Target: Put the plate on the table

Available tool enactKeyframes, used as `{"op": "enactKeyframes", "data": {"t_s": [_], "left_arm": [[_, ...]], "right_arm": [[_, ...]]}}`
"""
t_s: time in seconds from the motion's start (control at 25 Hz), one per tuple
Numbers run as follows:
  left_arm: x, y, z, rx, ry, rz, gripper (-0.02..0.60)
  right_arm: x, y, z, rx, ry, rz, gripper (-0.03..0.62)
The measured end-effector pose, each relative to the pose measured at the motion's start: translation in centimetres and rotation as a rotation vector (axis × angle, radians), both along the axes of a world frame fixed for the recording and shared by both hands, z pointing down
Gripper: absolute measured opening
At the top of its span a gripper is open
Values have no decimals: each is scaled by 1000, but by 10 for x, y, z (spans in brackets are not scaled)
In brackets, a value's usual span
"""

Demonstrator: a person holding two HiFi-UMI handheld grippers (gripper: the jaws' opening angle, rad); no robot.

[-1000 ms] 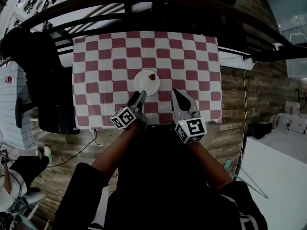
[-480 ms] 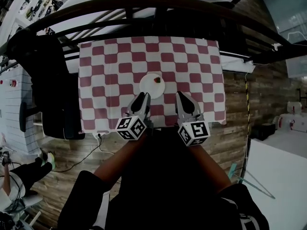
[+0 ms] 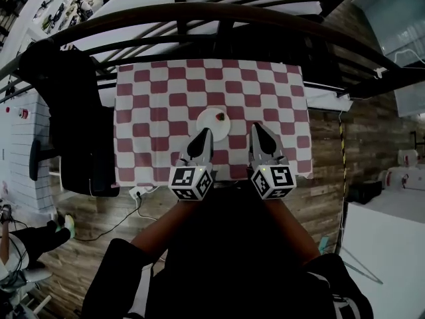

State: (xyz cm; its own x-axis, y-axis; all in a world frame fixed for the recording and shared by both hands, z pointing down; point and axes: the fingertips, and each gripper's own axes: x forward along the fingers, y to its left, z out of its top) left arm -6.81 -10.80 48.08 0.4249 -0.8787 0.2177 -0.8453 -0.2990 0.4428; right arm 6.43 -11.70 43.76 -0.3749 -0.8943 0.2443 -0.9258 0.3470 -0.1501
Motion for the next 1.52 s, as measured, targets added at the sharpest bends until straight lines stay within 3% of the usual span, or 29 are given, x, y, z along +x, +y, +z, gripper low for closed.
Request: {"op": "enactKeyframes", "data": {"t_s": [0.44, 0.88, 1.52], "left_arm": [[15, -23, -89, 219, -169, -2, 11], [29, -28, -96, 269, -205, 26, 11], [12, -49, -97, 299, -230, 33, 11]], "right_arm": [[-22, -23, -48, 107, -1, -71, -3], [-41, -24, -45, 125, 37, -104, -3], [-71, -43, -42, 152, 100, -151, -3]]}}
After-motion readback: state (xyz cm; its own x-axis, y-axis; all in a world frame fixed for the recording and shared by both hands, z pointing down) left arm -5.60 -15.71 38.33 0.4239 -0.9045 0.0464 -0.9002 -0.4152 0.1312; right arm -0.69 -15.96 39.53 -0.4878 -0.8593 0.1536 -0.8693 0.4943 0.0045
